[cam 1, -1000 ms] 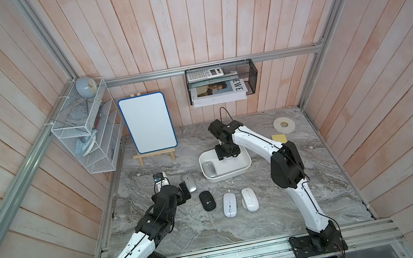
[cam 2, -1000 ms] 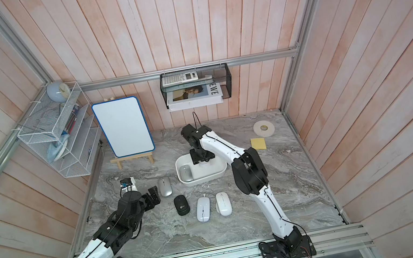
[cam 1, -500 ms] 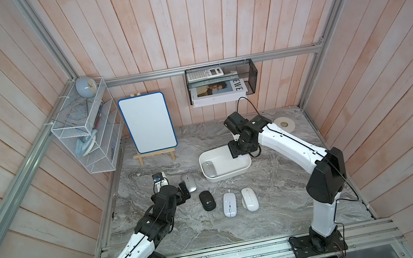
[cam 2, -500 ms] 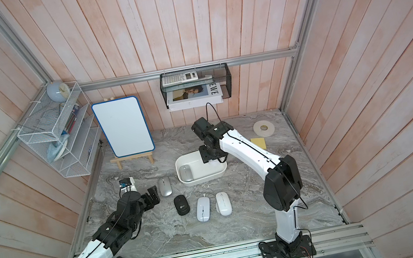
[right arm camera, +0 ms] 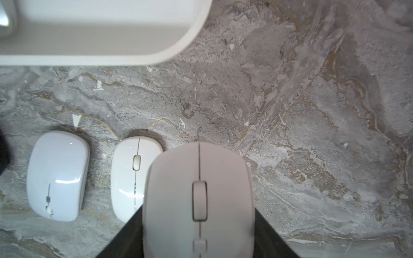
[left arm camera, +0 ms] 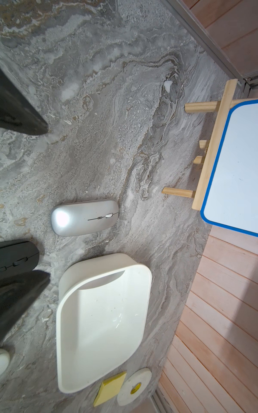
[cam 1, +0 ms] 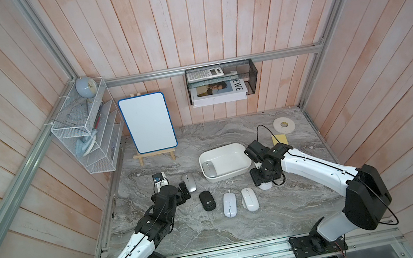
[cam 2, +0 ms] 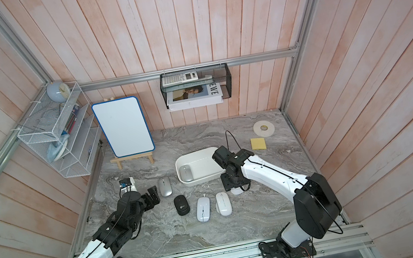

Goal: Take out the mouse from the storage box
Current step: Place the mouse at the center of the board.

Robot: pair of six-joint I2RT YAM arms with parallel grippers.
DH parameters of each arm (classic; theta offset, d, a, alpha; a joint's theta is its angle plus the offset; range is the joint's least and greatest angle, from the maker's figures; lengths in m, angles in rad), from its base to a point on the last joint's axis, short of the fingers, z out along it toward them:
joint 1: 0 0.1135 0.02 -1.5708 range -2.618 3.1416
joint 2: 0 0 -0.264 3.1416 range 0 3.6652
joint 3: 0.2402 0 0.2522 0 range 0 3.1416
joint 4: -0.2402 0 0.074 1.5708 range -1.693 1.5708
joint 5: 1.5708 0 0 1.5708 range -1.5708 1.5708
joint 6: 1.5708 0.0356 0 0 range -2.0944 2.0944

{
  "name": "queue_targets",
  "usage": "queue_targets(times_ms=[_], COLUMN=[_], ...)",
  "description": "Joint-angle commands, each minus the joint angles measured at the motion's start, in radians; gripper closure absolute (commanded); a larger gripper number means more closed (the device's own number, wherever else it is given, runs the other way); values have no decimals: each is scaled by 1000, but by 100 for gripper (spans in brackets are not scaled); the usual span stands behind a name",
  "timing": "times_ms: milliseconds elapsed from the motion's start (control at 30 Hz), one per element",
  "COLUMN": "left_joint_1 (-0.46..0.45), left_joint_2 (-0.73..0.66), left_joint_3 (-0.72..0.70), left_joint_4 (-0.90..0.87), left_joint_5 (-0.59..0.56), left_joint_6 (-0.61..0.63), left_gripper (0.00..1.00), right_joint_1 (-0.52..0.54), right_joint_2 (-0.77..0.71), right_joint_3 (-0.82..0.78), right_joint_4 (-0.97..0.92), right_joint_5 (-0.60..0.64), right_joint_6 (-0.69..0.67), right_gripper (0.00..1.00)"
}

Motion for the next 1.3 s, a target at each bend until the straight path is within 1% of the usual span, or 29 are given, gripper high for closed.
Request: queue_targets(times_ms=[0,133,333,500,567,700,833,1133,1267], left_joint_1=[-3,-4,-4,-4,-4,-3,-4,-4,-4], left_joint_2=[7,6,17,29,32,50,41,34,33], left_joint_3=[-8,-13,-17,-16,-20,-8,-9,7,9], left_joint_4=[2,4,13,19,29,23,12,-17,-22], left_joint_5=[-17,-15,-16,-17,-16,-17,-6,10,17], left_joint_6=[7,2,4,5,7,6,-7,-10,-18], left_gripper=[0,0,0,0,0,0,0,0,0], right_joint_1=[-14,-49,-65,-71,-75,-87,-92,-94,-93], right_joint_2=[-1,38,104,156,163,179,206,211,200], right_joint_3=[-52,-102,-152,-155,-158,-151,-135,-101,-54], right_joint_4=[97,161,234,255,259,262,241,203,145], right_joint_5=[-7,-44,-49,-54,-38,-48,-38,-7,17], right_joint_6=[13,10,9,1,-1,1,10,45,45], right_gripper=[40,40,41,41,41,40,37,23,21])
